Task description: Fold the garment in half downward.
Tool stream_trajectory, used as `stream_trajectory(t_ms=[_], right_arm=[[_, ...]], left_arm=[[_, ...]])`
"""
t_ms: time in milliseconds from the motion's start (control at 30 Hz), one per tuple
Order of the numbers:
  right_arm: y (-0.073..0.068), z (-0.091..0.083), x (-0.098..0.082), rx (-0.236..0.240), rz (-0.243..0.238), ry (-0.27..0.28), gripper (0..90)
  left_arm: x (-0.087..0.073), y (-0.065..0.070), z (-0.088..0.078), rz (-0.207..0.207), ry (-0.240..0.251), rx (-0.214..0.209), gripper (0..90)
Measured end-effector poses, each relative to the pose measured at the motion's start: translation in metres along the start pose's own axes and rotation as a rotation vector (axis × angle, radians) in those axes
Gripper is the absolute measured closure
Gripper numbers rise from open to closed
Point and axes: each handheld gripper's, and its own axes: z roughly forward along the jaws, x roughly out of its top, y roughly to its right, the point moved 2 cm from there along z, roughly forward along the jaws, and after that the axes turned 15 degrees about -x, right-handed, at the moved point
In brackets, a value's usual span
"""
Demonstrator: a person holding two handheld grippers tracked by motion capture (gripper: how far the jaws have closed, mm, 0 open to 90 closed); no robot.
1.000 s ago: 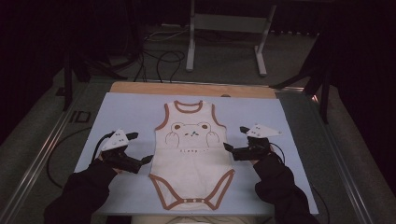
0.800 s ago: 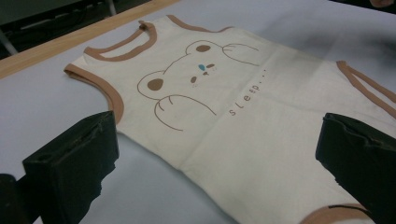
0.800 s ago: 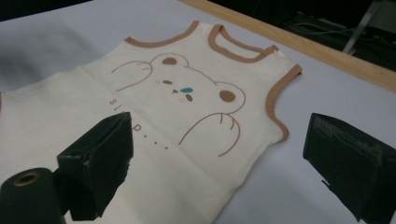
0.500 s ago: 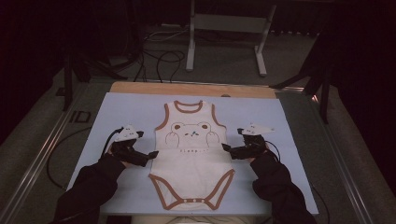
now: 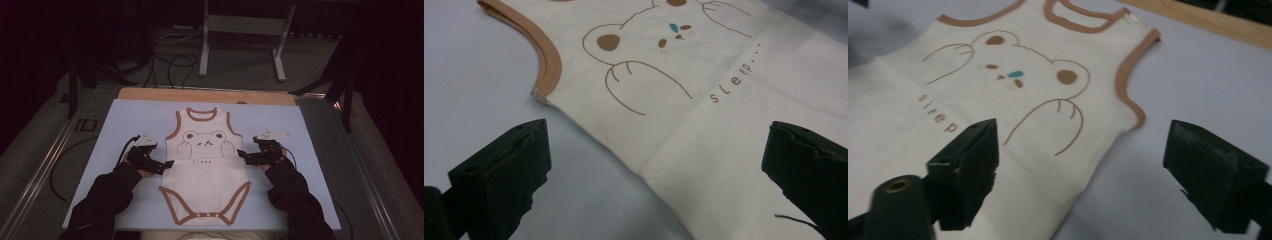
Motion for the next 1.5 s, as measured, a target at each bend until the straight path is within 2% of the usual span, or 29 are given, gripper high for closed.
stream_trajectory(t_ms=[133,333,467,633,800,867,1000,1200,1500], right_arm=[[-0.002,0.007,-0.003,0.006,0.008,-0.034,15.3],[-0.006,0.018,-0.008,0.002,-0.012,-0.109,26.8],[-0.006,0.024,-0.009,-0.018,-0.009,-0.139,31.4],[-0.003,0.029,-0.012,-0.016,-0.002,-0.164,38.2],[-0.001,0.032,-0.015,-0.015,0.006,-0.186,42.4],[-0.001,0.033,-0.015,-0.013,0.011,-0.191,45.5],[-0.001,0.036,-0.015,-0.022,0.013,-0.204,49.1],[-0.003,0.038,-0.015,-0.022,0.012,-0.215,54.9],[-0.009,0.038,-0.013,-0.024,-0.026,-0.223,72.1]], left_arm=[[0.001,-0.004,0.005,-0.026,-0.009,0.0,0.4],[0.003,-0.009,0.011,-0.064,-0.028,0.035,1.2],[0.003,-0.012,0.015,-0.082,-0.047,0.024,2.5],[0.001,-0.016,0.019,-0.107,-0.049,0.027,17.5],[0.001,-0.017,0.022,-0.103,-0.061,0.073,33.0],[0.001,-0.019,0.023,-0.113,-0.059,0.069,39.5],[0.0,-0.021,0.029,-0.13,-0.079,0.061,47.6],[0.0,-0.018,0.033,-0.109,-0.086,0.071,57.5],[0.0,-0.02,0.033,-0.128,-0.084,0.091,71.8]])
